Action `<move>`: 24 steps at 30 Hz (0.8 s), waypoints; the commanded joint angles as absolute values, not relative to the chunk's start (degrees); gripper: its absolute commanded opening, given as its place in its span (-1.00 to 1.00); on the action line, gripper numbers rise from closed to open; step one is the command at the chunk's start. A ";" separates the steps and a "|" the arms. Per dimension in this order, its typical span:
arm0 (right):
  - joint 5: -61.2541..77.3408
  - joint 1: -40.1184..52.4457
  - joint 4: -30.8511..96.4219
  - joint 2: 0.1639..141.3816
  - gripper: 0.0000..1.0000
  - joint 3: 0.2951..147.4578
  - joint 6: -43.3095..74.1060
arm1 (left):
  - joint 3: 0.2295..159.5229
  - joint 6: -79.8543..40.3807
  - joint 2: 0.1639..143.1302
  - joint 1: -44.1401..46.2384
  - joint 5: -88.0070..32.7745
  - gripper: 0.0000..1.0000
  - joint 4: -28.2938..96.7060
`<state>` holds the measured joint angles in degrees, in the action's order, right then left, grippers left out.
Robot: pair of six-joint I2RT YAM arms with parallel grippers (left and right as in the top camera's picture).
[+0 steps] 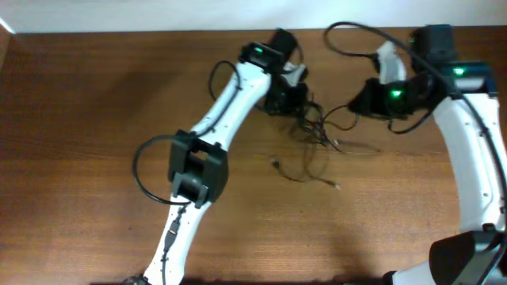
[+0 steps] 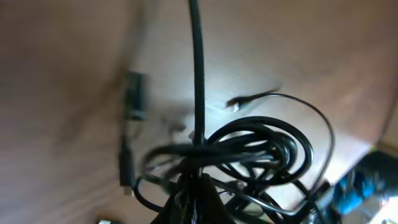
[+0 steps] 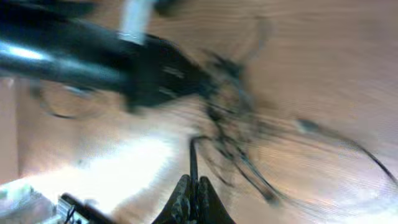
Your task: Untangle cables
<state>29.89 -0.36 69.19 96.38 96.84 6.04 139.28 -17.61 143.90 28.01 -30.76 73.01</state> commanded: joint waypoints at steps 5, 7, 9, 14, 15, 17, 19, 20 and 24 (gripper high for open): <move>28.05 -19.84 72.40 94.08 -0.92 96.71 6.87 | 139.22 -17.02 142.67 17.04 -17.04 -1.00 74.39; 28.67 -24.58 72.90 93.78 -0.92 96.71 6.26 | 139.22 -15.75 142.69 15.09 -16.34 -1.00 74.41; 30.41 -28.75 73.76 93.78 -0.92 96.71 6.24 | 139.22 -15.75 142.69 13.52 -13.93 -1.00 74.63; 40.93 -21.23 74.70 93.78 -0.60 96.71 -1.74 | 139.28 -7.07 139.92 12.97 -23.64 -1.00 78.35; 40.93 -19.05 74.11 93.80 -0.29 96.71 -1.69 | 139.28 -5.48 138.52 12.95 -27.44 -1.00 78.39; 40.93 -11.31 71.02 93.80 0.34 96.71 1.69 | 139.33 -2.92 134.17 12.80 -34.54 -1.00 77.65; 40.10 -3.75 66.46 93.80 0.43 96.71 7.07 | 139.33 -2.92 129.36 12.80 -37.21 -1.00 76.84; 39.81 -1.02 64.53 93.91 0.43 96.71 9.06 | 139.33 -2.94 127.52 12.80 -38.24 -1.00 76.77; 34.48 9.52 55.57 94.26 0.43 96.71 16.99 | 139.33 -2.96 123.13 12.95 -43.75 -1.00 76.55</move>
